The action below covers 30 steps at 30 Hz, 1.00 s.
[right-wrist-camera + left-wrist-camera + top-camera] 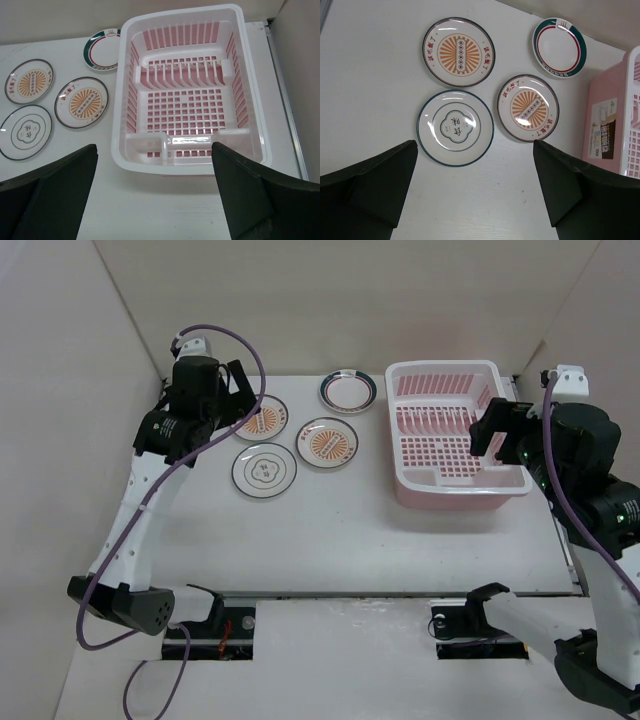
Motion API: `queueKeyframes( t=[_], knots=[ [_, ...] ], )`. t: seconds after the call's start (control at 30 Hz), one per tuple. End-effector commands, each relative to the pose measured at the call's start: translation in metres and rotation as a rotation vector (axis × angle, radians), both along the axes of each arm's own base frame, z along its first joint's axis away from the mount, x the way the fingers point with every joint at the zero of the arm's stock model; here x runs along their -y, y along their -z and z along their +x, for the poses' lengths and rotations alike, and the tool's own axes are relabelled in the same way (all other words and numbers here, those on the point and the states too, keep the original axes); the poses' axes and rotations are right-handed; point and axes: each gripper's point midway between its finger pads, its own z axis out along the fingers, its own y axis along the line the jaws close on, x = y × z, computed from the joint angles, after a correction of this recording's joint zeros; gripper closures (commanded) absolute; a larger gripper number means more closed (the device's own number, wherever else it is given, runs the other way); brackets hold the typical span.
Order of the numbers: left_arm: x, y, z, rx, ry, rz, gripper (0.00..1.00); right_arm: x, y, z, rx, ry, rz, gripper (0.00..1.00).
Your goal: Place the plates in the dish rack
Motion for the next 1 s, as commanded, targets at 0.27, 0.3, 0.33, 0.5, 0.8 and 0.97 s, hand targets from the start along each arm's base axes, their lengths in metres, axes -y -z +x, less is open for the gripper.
queueKeyframes(
  t=[0.27,0.3,0.33,0.5,0.8,0.97],
  knots=[
    [0.003,-0.015,0.003,0.041,0.018,-0.060,0.00,0.009,-0.029,0.001,0.098,0.037,0.007,0.00],
    [0.003,-0.017,0.005,0.049,0.021,-0.084,0.00,0.009,-0.028,0.001,0.098,0.035,-0.002,0.00],
    [-0.003,-0.017,0.011,0.049,0.007,-0.106,0.00,0.010,-0.030,-0.002,0.107,0.035,0.001,0.00],
    [-0.027,0.007,0.044,0.046,0.019,-0.239,0.00,-0.009,-0.034,-0.002,0.128,-0.074,0.024,0.00],
    [-0.072,0.101,0.118,0.051,0.057,-0.401,0.00,-0.042,-0.044,-0.013,0.176,-0.270,0.061,0.00],
    [-0.085,0.171,0.141,0.019,0.091,-0.487,0.00,-0.053,-0.045,-0.020,0.187,-0.342,0.050,0.00]
  ],
)
